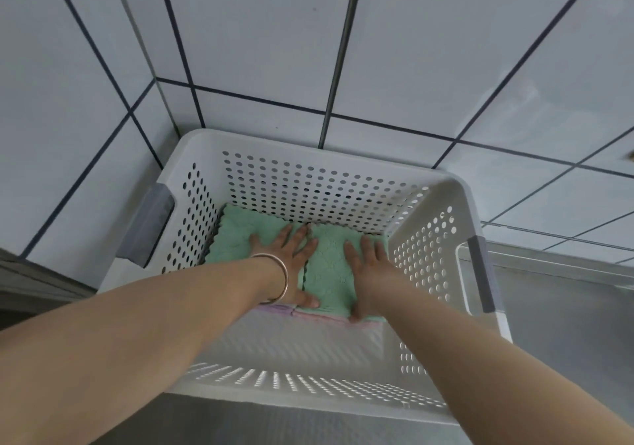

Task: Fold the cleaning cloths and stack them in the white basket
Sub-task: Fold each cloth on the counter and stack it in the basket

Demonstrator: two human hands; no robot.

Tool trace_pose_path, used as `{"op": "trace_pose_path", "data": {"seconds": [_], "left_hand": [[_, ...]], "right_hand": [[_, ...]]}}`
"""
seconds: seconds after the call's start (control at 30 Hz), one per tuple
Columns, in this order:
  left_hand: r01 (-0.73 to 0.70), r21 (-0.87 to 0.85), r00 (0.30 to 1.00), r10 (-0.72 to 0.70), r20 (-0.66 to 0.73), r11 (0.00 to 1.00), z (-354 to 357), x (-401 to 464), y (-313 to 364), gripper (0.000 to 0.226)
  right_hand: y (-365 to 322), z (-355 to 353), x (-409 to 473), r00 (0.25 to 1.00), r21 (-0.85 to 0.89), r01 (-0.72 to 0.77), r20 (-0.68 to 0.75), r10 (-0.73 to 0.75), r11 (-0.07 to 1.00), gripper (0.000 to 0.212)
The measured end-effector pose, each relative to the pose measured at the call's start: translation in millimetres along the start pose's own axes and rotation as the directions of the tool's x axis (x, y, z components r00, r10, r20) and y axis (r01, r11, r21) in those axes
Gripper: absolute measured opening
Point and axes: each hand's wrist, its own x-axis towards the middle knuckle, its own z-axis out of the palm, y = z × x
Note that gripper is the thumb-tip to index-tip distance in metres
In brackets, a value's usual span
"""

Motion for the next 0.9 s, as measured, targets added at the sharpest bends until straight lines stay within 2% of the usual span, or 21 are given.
{"op": "trace_pose_path", "data": {"seconds": [0.2, 0.27, 0.33, 0.43, 0.53, 0.63, 0.67, 0.7, 0.77, 0.83, 0.9], "left_hand": [[-0.003, -0.033, 1.000, 0.004, 0.029, 0.999, 1, 5, -4, 0.108], [-0.016, -0.121, 0.998, 0.023, 0.056, 0.993, -15, -4, -3, 0.101], [-0.040, -0.269, 0.999, 0.040, -0.004, 0.962, -36, -18, -4, 0.089], [-0.087, -0.399, 0.982, 0.011, -0.189, 0.913, -70, -57, -13, 0.080], [-0.089, -0.439, 0.921, -0.094, -0.379, 0.894, -90, -101, -35, 0.072], [-0.136, -0.603, 0.734, -0.329, -0.594, 0.786, -89, -142, -55, 0.056], [-0.132, -0.629, 0.675, -0.396, -0.623, 0.766, -83, -153, -59, 0.053], [-0.104, -0.639, 0.643, -0.439, -0.627, 0.762, -77, -160, -63, 0.052], [-0.032, -0.665, 0.651, -0.489, -0.580, 0.746, -62, -169, -73, 0.053], [-0.031, -0.703, 0.677, -0.502, -0.538, 0.711, -48, -174, -75, 0.056], [-0.046, -0.740, 0.691, -0.513, -0.508, 0.671, -38, -175, -76, 0.057]], "right_hand": [[0, -4, -1, 1.000, -0.034, -0.010, 0.006, 0.010, 0.999, 0.128], [0, -19, -7, 1.000, -0.083, 0.008, -0.003, -0.008, 0.997, 0.117], [-4, -41, -19, 0.998, -0.118, 0.040, -0.040, -0.045, 0.992, 0.094], [-7, -75, -48, 0.968, 0.021, 0.113, -0.229, -0.105, 0.993, 0.063], [-1, -98, -80, 0.863, 0.271, 0.242, -0.498, -0.079, 0.932, 0.043], [12, -99, -105, 0.794, 0.460, 0.318, -0.607, 0.032, 0.829, 0.032], [18, -94, -109, 0.779, 0.509, 0.326, -0.622, 0.078, 0.796, 0.029], [23, -87, -113, 0.761, 0.549, 0.319, -0.634, 0.136, 0.773, 0.028], [33, -74, -116, 0.709, 0.580, 0.226, -0.649, 0.277, 0.782, 0.029], [41, -60, -120, 0.632, 0.585, 0.078, -0.655, 0.414, 0.807, 0.036], [47, -51, -125, 0.616, 0.652, -0.019, -0.589, 0.522, 0.758, 0.045]]}}
